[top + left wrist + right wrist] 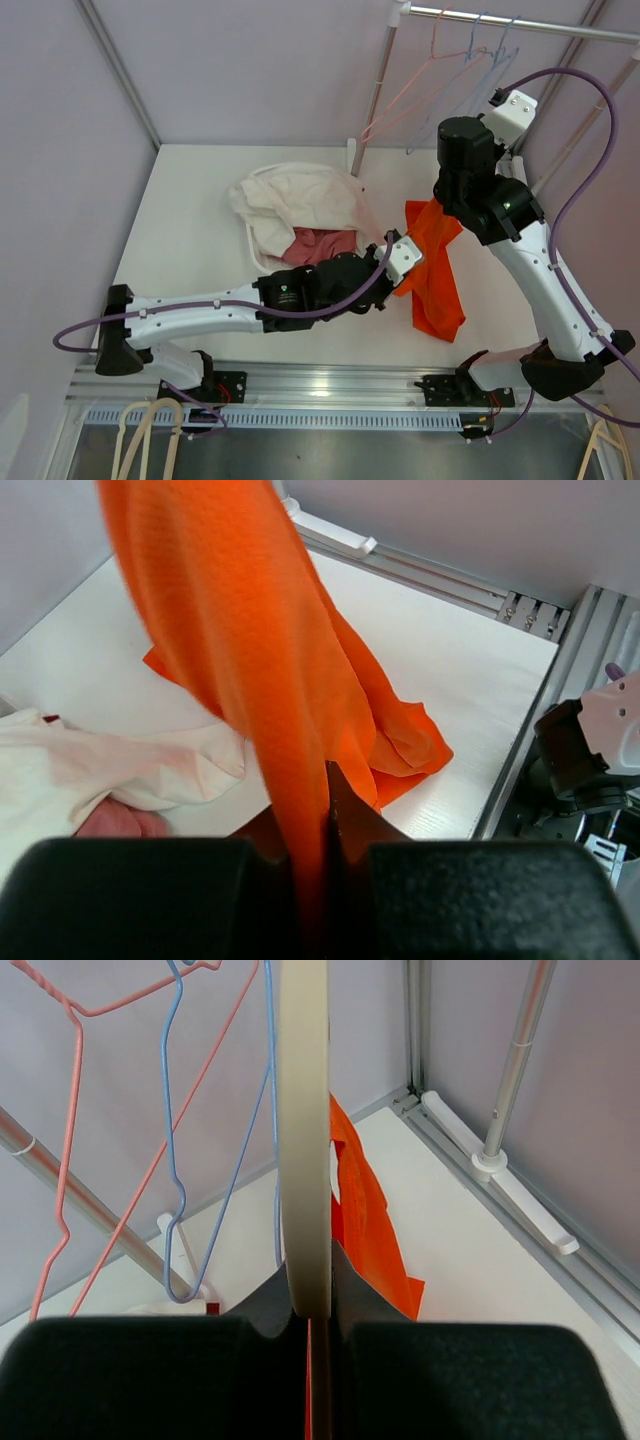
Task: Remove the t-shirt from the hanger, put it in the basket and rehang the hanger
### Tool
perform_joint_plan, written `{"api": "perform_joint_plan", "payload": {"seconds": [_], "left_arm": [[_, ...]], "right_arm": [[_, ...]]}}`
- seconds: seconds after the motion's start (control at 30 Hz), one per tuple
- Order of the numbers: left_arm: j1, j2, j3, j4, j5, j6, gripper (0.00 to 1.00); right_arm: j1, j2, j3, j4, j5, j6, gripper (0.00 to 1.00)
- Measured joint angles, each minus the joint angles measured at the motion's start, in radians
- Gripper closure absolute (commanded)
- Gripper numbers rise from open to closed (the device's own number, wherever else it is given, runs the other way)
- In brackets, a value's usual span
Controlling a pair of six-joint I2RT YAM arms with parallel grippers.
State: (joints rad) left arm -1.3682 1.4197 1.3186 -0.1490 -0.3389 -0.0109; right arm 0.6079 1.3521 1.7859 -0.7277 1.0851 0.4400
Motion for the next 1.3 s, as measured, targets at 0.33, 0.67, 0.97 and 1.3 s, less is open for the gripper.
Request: {"api": "perform_joint_plan", "payload": {"seconds": [0.33,0.67,0.97,1.3], "left_arm": [[-0.017,-0.159,-0.039,-0.022,-0.051,-0.006,0.99],[-0.130,-0.362,-0.199,-0.035,-0.045,-0.070,0.99],[-0.171,-0.488,-0.302,-0.101,-0.016,-0.095,0.99],[-0.227,-0.536,-0.304,-0.121,0.096,-0.095,0.99]], "right_arm": [[-0.002,0.000,-0.034,0.050,0.026,-0.045,1.00],[-0.075,0.006,-0.054,0.085,0.056,-0.107,1.00],[-0.163,0.006,-0.054,0.090,-0.018,-0.112,1.00],[-0.218,0.013,-0.051,0.077,-0.104,-0.094,1.00]]}}
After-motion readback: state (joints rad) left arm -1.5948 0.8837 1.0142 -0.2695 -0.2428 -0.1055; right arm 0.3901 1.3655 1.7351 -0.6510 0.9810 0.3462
